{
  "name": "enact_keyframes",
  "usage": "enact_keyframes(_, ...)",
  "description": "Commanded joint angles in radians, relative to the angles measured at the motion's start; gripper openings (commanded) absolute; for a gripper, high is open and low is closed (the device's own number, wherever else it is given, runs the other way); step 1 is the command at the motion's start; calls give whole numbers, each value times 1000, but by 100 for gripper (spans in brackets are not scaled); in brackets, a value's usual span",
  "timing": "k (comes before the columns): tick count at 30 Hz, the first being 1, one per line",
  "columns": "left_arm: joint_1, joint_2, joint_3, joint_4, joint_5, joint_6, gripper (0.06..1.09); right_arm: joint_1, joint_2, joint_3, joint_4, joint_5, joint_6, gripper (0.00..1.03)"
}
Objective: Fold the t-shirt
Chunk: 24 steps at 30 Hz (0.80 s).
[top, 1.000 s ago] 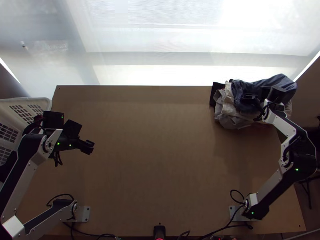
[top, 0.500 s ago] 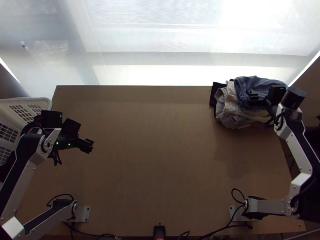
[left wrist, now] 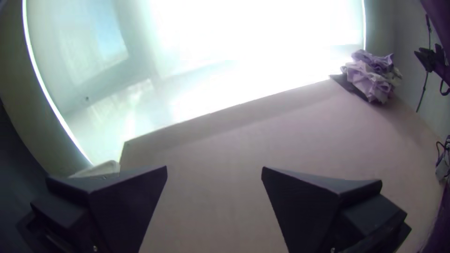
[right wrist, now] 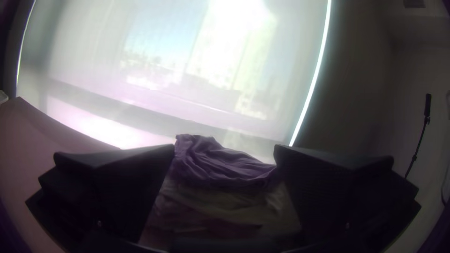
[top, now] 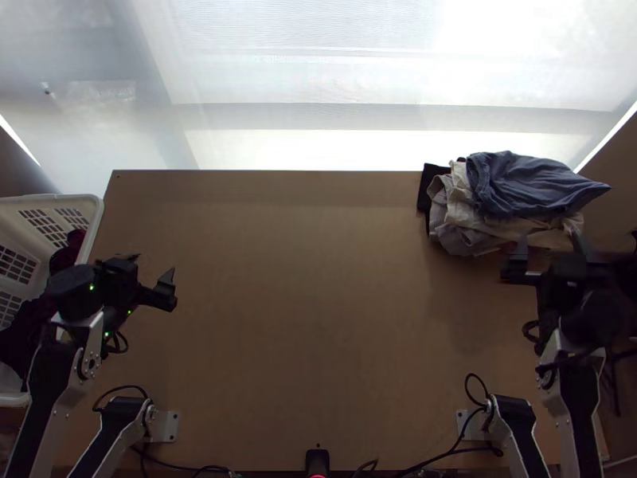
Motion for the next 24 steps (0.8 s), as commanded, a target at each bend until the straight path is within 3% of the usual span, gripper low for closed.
enact_keyframes(1, 17, -360, -336, 338, -7, 5, 104, 40, -400, -281, 33, 72, -19, 98)
enact_keyframes(6, -12, -679, -540, 321, 16, -9, 104, 43, -590, -384, -76, 89, -22, 98)
enact_keyframes(11, -8, -687, -597, 278, 19, -2, 104, 34, -589, -395, -228, 99, -22, 98)
enact_keyframes(15, -34, -685, -600, 235, 23, -6, 104, 101, -589, -398, -355, 98, -28, 98)
enact_keyframes(24, 26, -685, -600, 173, 23, 103, 104, 53, -584, -398, -357, 92, -44, 98)
